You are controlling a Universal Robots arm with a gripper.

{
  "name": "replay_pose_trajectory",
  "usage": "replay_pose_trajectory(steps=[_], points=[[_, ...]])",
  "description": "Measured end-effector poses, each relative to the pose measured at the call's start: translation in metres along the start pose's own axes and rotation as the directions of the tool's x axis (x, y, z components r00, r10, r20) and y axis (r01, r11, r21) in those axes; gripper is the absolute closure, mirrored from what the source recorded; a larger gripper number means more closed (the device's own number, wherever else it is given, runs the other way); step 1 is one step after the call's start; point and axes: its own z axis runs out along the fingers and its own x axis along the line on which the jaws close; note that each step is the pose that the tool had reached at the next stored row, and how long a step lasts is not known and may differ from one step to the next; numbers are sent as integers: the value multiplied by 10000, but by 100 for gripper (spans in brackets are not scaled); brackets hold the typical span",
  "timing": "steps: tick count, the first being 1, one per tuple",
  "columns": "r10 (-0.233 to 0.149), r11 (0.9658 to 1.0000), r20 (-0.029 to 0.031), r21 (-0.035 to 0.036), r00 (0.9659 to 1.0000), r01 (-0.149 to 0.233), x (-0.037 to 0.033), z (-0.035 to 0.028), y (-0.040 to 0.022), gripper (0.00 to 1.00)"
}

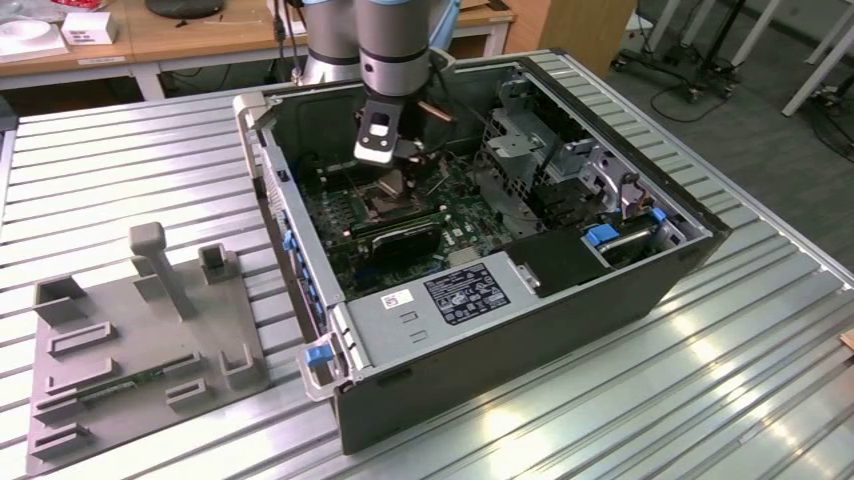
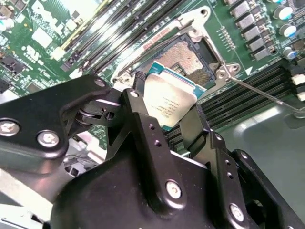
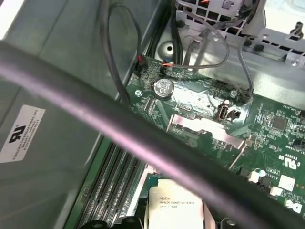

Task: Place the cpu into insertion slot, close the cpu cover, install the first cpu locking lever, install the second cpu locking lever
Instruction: 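Place the cpu into insertion slot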

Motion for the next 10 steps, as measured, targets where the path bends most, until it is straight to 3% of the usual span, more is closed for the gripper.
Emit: replay_pose_trajectory(steps=[3, 7, 10], points=[[339, 9994, 46, -7, 9994, -339, 6, 3, -11, 46], [898, 9960, 124, -19, 9959, -898, 7, 9, -16, 46], [1036, 9946, 141, -25, 9945, -1036, 9, 10, -21, 46]])
